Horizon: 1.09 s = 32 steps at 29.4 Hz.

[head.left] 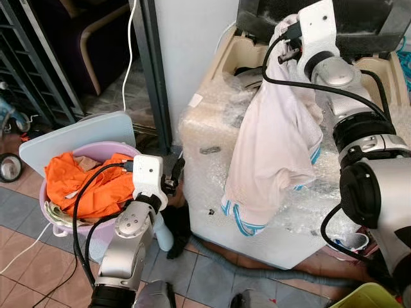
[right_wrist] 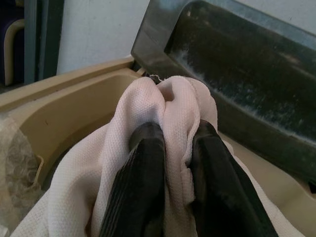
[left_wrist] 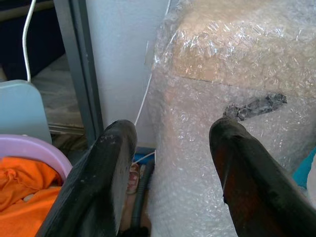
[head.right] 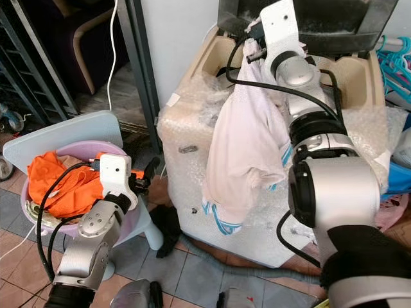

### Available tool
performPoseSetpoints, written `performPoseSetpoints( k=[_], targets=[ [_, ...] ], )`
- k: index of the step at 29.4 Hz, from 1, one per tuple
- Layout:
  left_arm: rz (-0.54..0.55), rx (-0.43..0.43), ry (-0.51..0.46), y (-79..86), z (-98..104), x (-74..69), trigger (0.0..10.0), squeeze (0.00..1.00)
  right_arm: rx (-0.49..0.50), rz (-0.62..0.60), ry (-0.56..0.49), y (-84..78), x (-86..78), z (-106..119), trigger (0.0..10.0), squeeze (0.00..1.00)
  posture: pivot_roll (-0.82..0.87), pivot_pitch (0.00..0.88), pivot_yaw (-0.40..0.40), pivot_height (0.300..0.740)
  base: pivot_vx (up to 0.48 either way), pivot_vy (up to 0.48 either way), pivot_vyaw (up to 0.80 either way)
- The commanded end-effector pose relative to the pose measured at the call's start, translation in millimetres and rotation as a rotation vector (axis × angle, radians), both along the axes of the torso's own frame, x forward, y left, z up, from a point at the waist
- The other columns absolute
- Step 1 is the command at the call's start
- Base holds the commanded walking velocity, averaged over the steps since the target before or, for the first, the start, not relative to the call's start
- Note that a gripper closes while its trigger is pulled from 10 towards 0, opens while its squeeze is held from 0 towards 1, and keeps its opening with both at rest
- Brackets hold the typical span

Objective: Clothes washing

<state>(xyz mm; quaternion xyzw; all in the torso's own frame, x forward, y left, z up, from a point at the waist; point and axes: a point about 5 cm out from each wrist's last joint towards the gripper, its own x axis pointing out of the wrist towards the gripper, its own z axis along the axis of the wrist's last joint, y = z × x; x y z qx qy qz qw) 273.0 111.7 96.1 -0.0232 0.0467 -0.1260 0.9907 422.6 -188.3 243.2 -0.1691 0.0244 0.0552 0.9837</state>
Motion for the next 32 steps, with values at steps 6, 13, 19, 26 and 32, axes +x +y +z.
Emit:
performPoseSetpoints(
  k=[6, 13, 19, 26, 32],
  targets=[
    [-0.022, 0.021, 0.009, -3.2, -1, 1.8, 10.0, 0.00, 0.007, -0.045, 0.068, -23.7, -5.5, -14, 10.0, 1.00, -0.06, 0.037, 0.012, 0.740, 0.000, 0.000, 0.00],
    [-0.031, 0.026, 0.015, -3.7, -1, 1.6, 10.0, 0.00, -0.055, -0.005, -0.009, -27.5, -7.1, -7, 10.0, 1.00, -0.06, 0.042, 0.015, 0.740, 0.000, 0.000, 0.00],
    [-0.027, 0.028, 0.018, -2.9, -2, -0.7, 10.0, 0.00, 0.121, 0.190, -0.261, -27.7, -14.6, 29, 10.0, 1.00, -0.06, 0.048, 0.010, 0.740, 0.000, 0.000, 0.00],
    [-0.031, 0.029, 0.029, -2.0, -4, -2.3, 10.0, 0.00, 0.163, 0.465, -0.240, -26.5, -42.6, 20, 10.0, 1.00, -0.07, 0.055, 0.018, 0.740, 0.000, 0.000, 0.00],
    [-0.046, 0.034, 0.031, -2.3, -4, -1.4, 10.0, 0.00, 0.133, 0.637, -0.187, -18.9, -74.7, 5, 10.0, 1.00, -0.08, 0.060, 0.031, 0.740, 0.000, 0.000, 0.00]
  ],
)
